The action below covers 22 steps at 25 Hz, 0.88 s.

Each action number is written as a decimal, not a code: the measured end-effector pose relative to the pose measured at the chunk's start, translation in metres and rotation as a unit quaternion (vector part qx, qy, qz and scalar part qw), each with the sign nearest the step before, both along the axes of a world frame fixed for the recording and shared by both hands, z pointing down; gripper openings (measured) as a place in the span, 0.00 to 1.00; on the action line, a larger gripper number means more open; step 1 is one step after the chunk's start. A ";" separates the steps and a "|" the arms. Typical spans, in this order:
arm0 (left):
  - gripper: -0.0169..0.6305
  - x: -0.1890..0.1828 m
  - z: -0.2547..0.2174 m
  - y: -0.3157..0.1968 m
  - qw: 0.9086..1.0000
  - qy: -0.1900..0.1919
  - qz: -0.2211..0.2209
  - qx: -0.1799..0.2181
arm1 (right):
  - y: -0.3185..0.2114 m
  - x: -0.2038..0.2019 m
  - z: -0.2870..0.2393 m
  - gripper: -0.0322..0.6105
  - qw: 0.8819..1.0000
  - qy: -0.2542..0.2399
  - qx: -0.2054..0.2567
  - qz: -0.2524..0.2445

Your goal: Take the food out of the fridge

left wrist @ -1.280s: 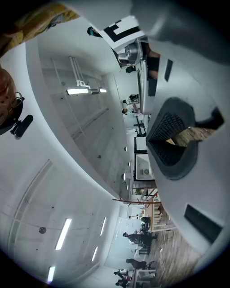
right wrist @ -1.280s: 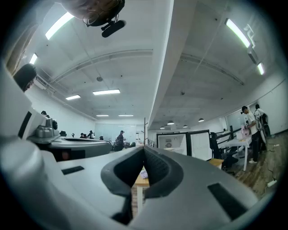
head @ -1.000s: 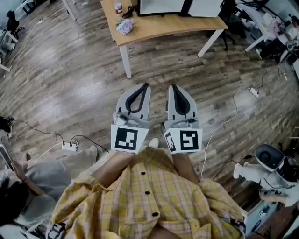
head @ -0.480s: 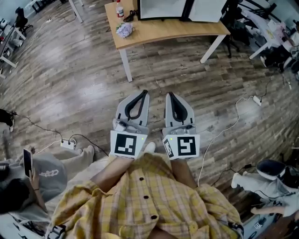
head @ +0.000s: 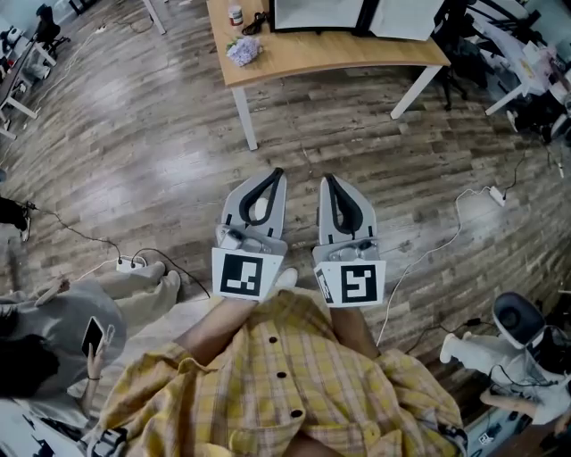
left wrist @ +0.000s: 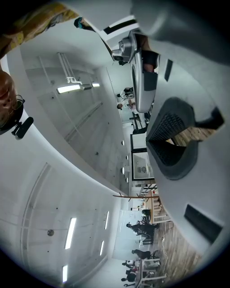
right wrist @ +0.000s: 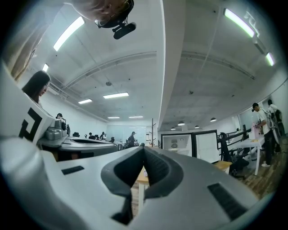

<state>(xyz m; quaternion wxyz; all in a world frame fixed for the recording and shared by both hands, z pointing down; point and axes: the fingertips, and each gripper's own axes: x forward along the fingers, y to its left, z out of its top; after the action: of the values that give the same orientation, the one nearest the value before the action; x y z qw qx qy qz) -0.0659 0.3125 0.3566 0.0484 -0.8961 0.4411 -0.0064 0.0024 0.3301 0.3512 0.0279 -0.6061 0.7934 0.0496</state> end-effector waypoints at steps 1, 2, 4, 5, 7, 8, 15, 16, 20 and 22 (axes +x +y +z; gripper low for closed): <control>0.04 0.000 0.001 -0.003 1.000 0.000 0.001 0.000 | -0.003 -0.001 0.000 0.06 1.000 0.004 0.001 -0.002; 0.04 0.001 0.003 -0.008 1.000 0.001 0.003 -0.001 | -0.006 -0.002 0.001 0.06 1.000 0.008 0.001 -0.004; 0.04 0.002 0.006 -0.016 1.000 0.009 0.007 -0.006 | -0.013 -0.003 0.003 0.06 1.000 0.012 -0.002 -0.005; 0.04 0.003 0.006 -0.020 1.000 0.012 0.009 -0.007 | -0.017 -0.003 0.003 0.06 1.000 0.013 -0.004 -0.005; 0.04 0.007 0.005 -0.029 1.000 0.012 0.012 -0.006 | -0.027 -0.001 0.003 0.06 1.000 0.015 -0.004 -0.002; 0.04 0.009 0.004 -0.035 1.000 0.012 0.013 -0.003 | -0.032 0.001 0.003 0.06 1.000 0.017 -0.003 0.001; 0.04 0.015 0.008 -0.085 1.000 0.018 0.008 -0.008 | -0.077 0.012 0.004 0.06 1.000 0.010 0.002 0.009; 0.04 0.016 0.009 -0.093 1.000 0.019 0.007 -0.008 | -0.085 0.013 0.004 0.06 1.000 0.009 0.003 0.009; 0.04 0.020 0.013 -0.128 1.000 0.021 0.011 -0.012 | -0.119 0.013 0.007 0.06 1.000 0.010 0.003 0.008; 0.04 0.022 0.011 -0.148 1.000 0.021 0.016 -0.008 | -0.137 0.015 0.008 0.06 1.000 0.015 0.001 0.012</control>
<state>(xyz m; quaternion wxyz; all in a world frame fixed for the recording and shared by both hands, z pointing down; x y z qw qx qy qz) -0.0434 0.1649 0.3674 0.0319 -0.9033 0.4277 0.0094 0.0172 0.1927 0.3589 0.0160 -0.6144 0.7866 0.0593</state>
